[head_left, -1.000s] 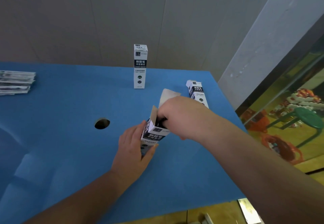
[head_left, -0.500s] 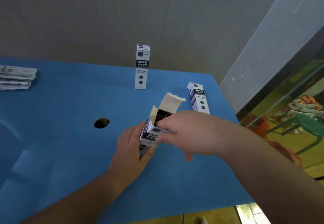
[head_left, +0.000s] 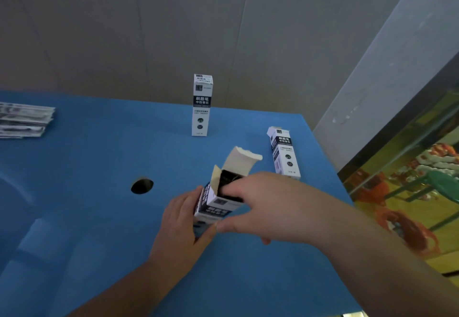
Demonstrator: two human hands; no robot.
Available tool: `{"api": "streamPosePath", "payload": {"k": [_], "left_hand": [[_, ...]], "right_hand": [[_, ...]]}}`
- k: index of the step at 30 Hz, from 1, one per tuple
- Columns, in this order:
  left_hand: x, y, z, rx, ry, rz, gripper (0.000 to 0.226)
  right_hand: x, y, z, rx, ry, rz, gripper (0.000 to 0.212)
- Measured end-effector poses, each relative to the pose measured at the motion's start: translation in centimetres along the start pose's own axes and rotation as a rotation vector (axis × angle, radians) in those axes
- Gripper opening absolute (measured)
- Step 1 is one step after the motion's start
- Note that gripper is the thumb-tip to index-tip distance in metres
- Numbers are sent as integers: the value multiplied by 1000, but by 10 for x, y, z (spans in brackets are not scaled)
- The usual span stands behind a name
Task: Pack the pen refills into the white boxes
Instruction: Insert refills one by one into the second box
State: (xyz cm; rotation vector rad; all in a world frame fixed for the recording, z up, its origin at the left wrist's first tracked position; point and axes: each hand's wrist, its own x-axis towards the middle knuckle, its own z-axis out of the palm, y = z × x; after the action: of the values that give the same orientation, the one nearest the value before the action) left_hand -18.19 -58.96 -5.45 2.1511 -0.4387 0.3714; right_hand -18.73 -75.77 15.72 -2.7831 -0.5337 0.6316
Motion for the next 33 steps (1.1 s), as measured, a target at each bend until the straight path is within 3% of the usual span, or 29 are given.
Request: {"api": "streamPosePath", "payload": {"k": [6, 10, 15, 18, 22, 33], "left_hand": [[-2, -4, 0, -98, -33, -239, 69], [0, -5, 3, -157, -32, -314, 59], [8, -1, 13, -120, -3, -344, 60], [17, 5, 25, -94, 14, -342, 62], [36, 6, 39, -121, 14, -373, 65], [115, 13, 98, -220, 0, -417, 66]], "right_hand": [[-4, 7, 0, -65, 257, -68, 41], [0, 20, 5, 57, 368, -167, 46], [0, 56, 15, 231, 521, -89, 42], [3, 83, 24, 275, 555, -33, 43], [7, 116, 37, 158, 588, 61, 46], [-10, 166, 73, 164, 539, 214, 48]]}}
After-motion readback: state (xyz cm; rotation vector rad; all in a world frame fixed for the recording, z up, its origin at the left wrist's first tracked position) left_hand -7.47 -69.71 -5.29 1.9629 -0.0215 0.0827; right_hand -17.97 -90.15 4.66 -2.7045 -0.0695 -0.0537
